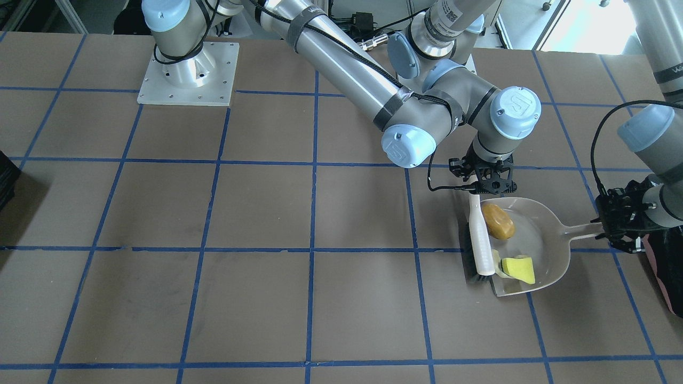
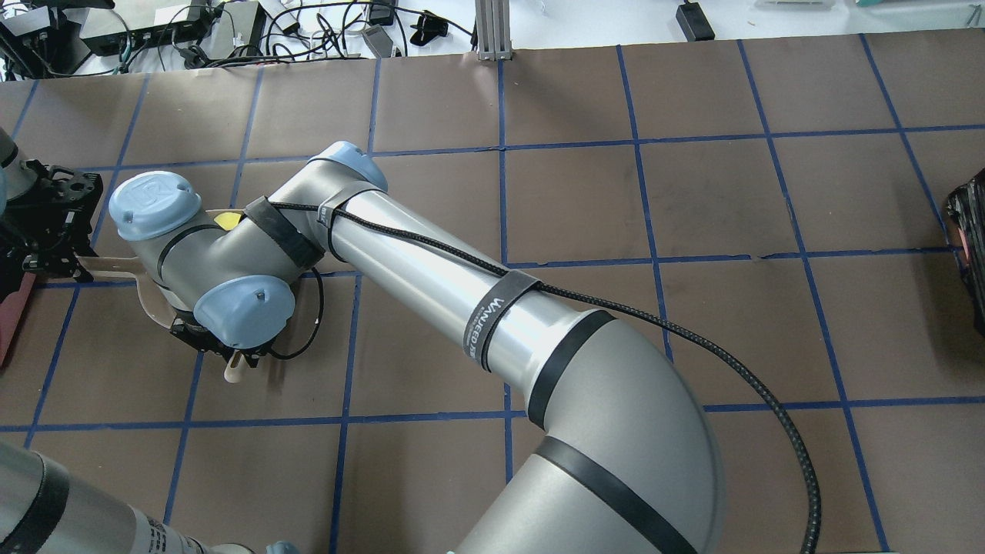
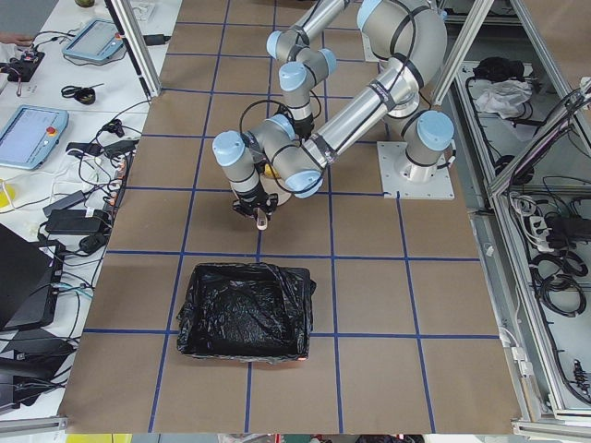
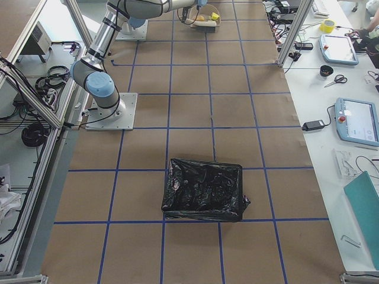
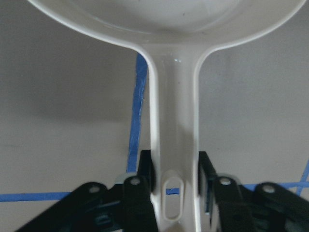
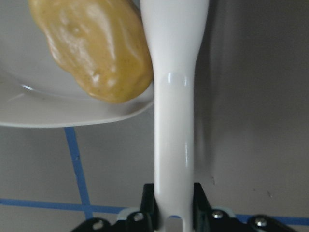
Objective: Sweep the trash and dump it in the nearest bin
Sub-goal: 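Carry loaded dustpan toward the black bin with left gripper while right withdraws brush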
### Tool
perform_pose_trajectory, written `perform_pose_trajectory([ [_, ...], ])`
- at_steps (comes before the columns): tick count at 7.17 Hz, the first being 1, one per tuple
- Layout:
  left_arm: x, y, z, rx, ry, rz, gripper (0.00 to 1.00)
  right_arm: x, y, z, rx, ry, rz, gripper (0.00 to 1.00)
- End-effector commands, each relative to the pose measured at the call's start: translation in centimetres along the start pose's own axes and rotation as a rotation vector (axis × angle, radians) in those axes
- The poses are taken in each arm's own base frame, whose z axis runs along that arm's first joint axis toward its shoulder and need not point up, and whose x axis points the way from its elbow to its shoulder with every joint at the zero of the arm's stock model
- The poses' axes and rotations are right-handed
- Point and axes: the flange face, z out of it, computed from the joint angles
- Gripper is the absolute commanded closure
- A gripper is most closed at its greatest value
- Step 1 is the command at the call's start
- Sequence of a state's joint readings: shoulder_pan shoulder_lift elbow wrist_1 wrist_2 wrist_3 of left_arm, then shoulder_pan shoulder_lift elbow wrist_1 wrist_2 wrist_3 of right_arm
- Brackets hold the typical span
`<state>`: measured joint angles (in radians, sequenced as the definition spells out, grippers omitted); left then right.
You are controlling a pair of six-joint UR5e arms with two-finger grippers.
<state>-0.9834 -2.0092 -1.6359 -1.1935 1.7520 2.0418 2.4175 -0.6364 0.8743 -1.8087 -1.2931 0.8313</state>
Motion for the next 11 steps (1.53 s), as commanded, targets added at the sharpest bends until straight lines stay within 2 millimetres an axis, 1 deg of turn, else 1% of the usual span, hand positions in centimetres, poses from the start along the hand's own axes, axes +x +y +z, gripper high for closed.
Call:
perform_pose_trajectory([
  [1, 0.0, -0.2, 0.1, 0.004, 0.001, -0.015, 1.00, -0.8, -0.5, 0.7, -0.013, -0.058, -0.244, 1.00],
  [2, 0.0, -0.2, 0.1, 0.002, 0.001, -0.015, 1.00, -0.2, -0.3, 0.4, -0.013, -0.032, -0.238, 1.00],
  [3, 0.0, -0.2, 0.1, 0.003, -0.001, -0.014, 1.00, 0.8, -0.1, 0.0, -0.034, 0.033, -0.201, 1.00],
  [4, -0.1, -0.3, 0.1, 0.007, -0.003, -0.014, 1.00, 1.7, 0.3, -2.2, -0.028, 0.085, -0.098, 1.00],
  [5, -0.1, -0.5, 0.0, 0.026, -0.012, -0.011, 1.00, 2.9, 0.9, -4.8, -0.025, 0.114, -0.012, 1.00],
  [6, -0.1, -0.3, -0.3, 0.022, -0.018, -0.003, 1.00, 4.9, 1.6, -6.7, -0.040, 0.128, 0.025, 1.00],
  [7, -0.1, 0.1, -0.9, 0.022, -0.032, -0.008, 1.00, 7.7, 2.8, -7.1, -0.057, 0.153, 0.083, 1.00],
  [8, 0.1, 0.3, -2.0, 0.069, -0.074, -0.023, 1.00, 11.5, 3.8, -7.5, -0.038, 0.180, 0.100, 1.00],
  [9, 0.7, 2.6, -2.1, 0.111, -0.099, -0.069, 1.00, 16.0, 4.8, -7.2, -0.022, 0.177, 0.094, 1.00],
  [10, 1.2, 4.4, -1.9, 0.152, -0.117, -0.104, 1.00, 20.3, 6.4, -7.1, 0.018, 0.138, 0.049, 1.00],
  [11, 1.9, 6.2, -1.5, 0.167, -0.114, -0.145, 1.00, 24.3, 8.2, -7.3, 0.021, 0.130, 0.041, 1.00],
])
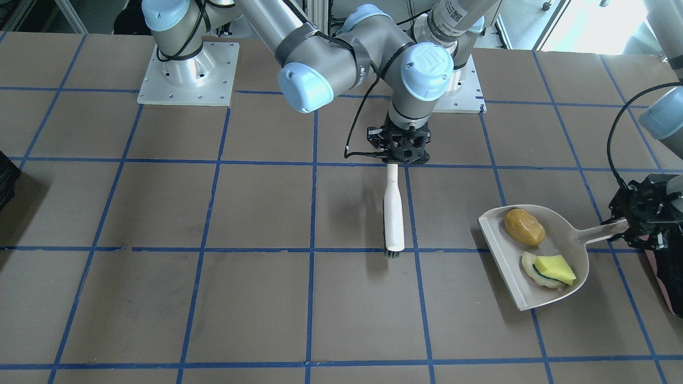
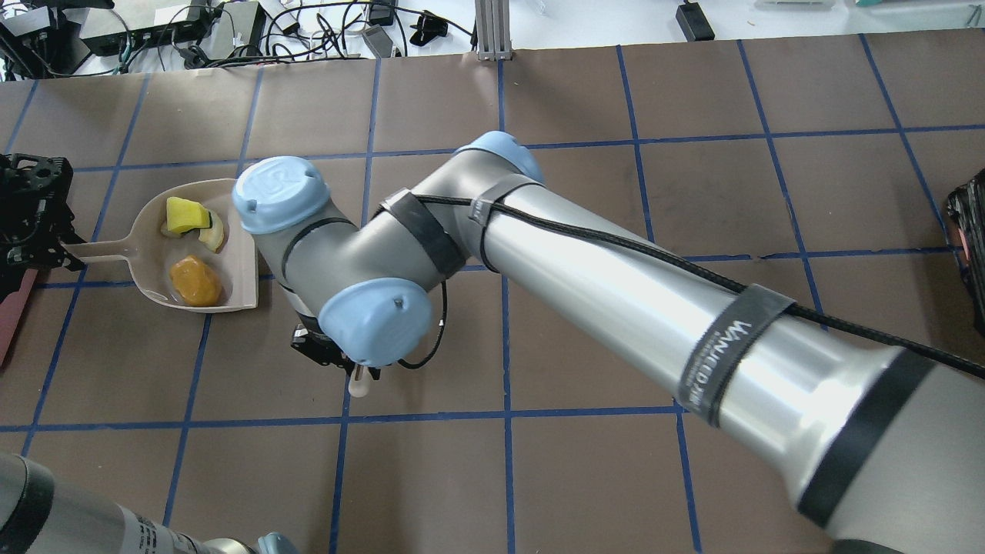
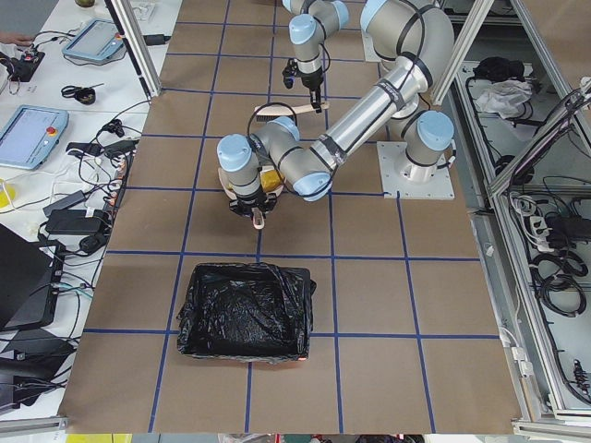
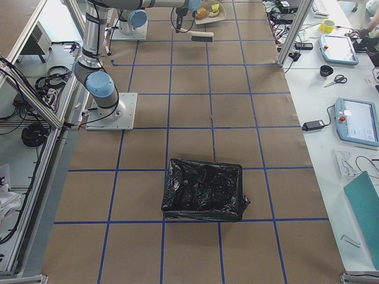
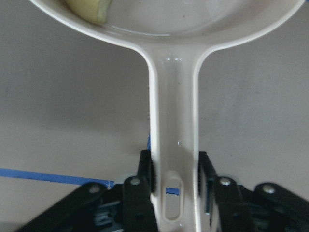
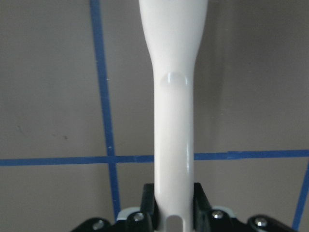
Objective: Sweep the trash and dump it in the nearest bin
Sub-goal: 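Carry loaded dustpan toward the black bin with left gripper while right withdraws brush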
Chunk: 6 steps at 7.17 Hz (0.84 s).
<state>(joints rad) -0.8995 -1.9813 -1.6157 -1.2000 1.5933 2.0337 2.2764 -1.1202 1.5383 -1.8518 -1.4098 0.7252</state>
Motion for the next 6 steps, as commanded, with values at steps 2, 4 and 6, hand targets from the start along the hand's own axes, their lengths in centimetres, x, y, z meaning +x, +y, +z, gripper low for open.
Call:
perform_pose_trajectory([
  [2, 1.2, 8.1, -1.3, 0.028, -0.020, -0.134, 1.00, 11.8, 4.0, 1.9, -0.017, 0.000, -0.022, 1.00],
  [4, 1.6, 12.1, -5.2, 0.025, -0.013, -0.184, 1.00, 12.7, 4.0, 2.8, -0.023, 0.000, 0.085, 1.00],
  [6, 2.1, 16.4, -9.6, 0.027, -0.011, -0.214, 1.00, 13.1, 3.7, 2.8, -0.022, -0.001, 0.080, 1.00],
])
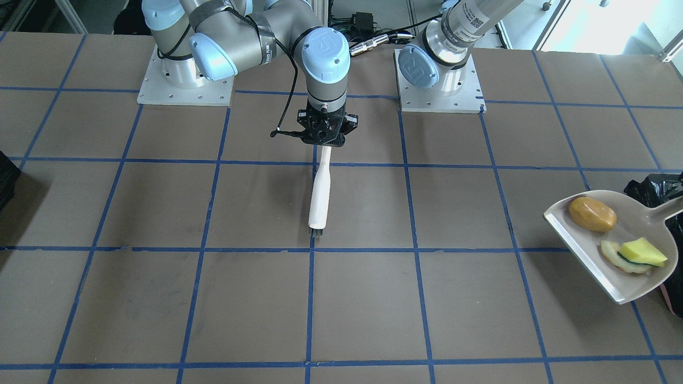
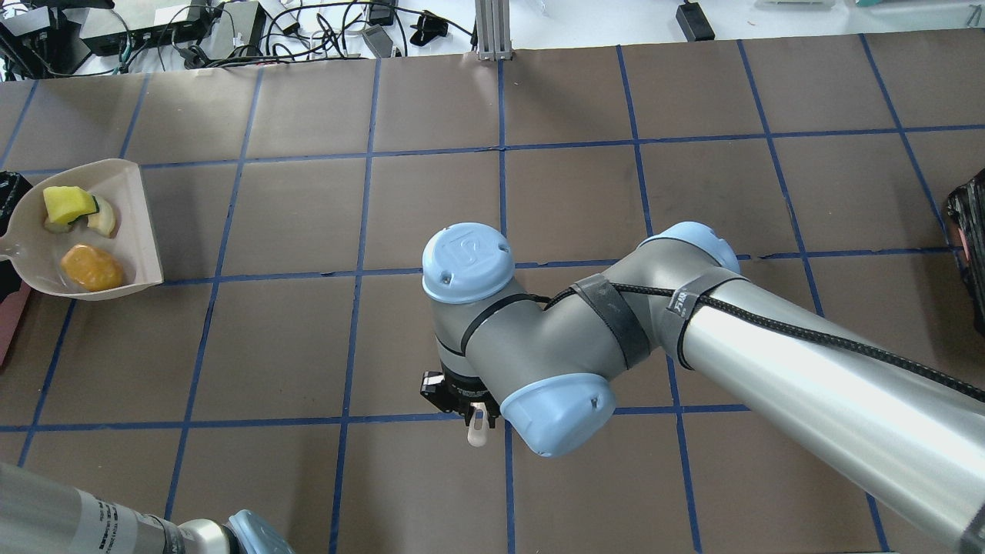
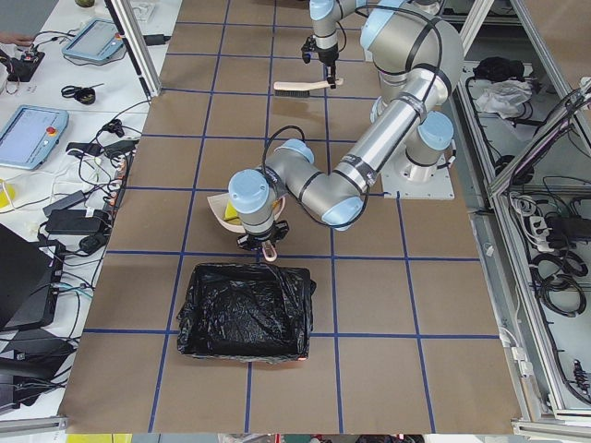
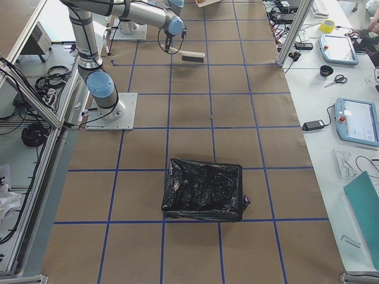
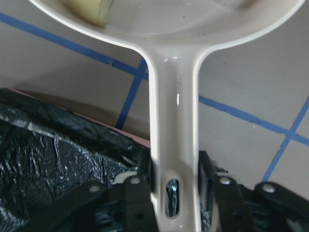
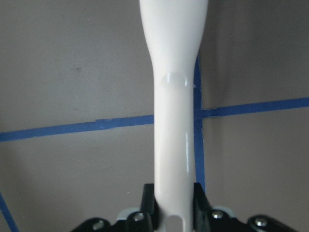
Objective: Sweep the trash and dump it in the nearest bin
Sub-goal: 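Tip the dustpan over the black bin with left gripper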
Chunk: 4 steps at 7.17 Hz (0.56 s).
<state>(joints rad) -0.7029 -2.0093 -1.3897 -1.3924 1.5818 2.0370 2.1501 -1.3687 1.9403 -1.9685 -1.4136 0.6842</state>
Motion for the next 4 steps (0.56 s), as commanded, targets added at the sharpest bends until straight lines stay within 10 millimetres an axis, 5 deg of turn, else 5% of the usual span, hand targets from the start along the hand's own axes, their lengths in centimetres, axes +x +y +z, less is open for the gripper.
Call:
perform_pose_trajectory([
  [1, -1.3, 5.0, -4.6, -0.006, -0.019, 0.001, 1.00, 0.6, -0.4, 0.2, -0.004, 0.003, -0.011, 1.00],
  [4, -4.3, 13.7, -6.3, -0.062, -0.048, -0.002, 1.00, 1.1, -0.6, 0.7, 0.001, 0.028, 0.008, 1.00],
])
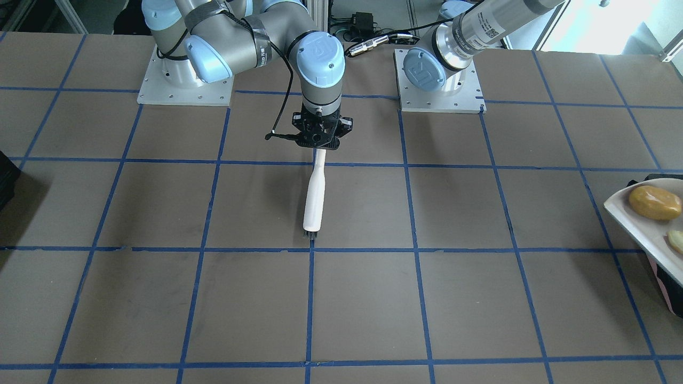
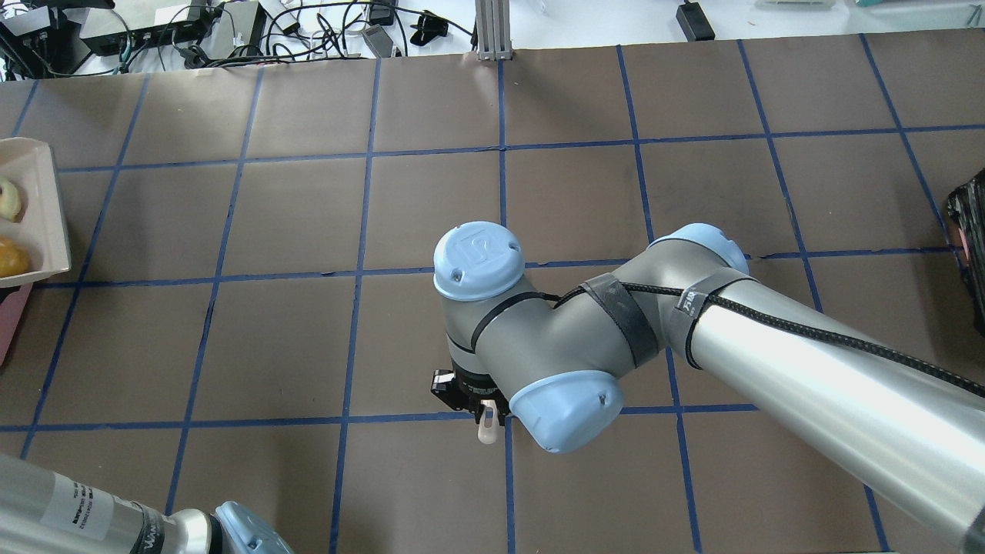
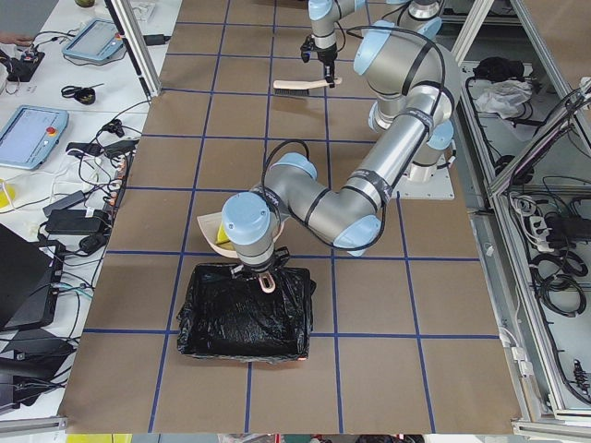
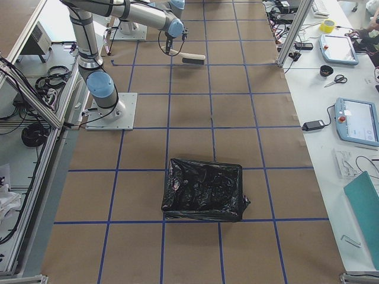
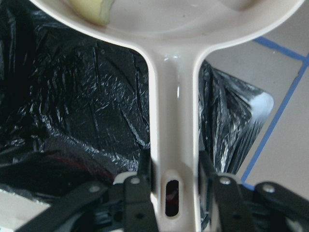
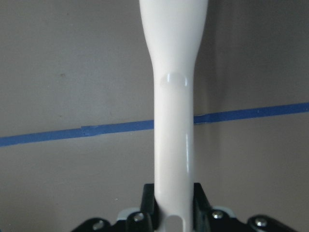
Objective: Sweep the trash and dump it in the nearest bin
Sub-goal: 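Tip the dustpan over the black bin with left gripper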
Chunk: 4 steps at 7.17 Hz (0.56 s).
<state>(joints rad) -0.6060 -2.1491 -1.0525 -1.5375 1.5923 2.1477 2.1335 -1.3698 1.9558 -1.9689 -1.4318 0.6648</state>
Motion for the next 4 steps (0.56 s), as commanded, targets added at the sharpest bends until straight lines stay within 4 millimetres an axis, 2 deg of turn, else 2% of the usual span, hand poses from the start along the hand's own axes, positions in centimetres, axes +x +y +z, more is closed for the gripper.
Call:
perform_pose_trajectory([
  [1, -0.7, 7.8, -1.1, -0.053, -0.033, -0.024, 1.00, 0.3, 0.1, 0.4, -0.002, 0.010, 0.009, 1.00],
  [3, -1.9, 12.2, -3.7, -0.145, -0.085, 0.020, 1.00, 0.6, 0.1, 0.8, -0.010, 0.017, 0.003, 1.00],
  [4, -1.1, 14.5, -5.1, -0.175, -0.106, 0.001, 1.00, 0.6, 0.1, 0.8, -0.009, 0.017, 0.001, 0.96],
])
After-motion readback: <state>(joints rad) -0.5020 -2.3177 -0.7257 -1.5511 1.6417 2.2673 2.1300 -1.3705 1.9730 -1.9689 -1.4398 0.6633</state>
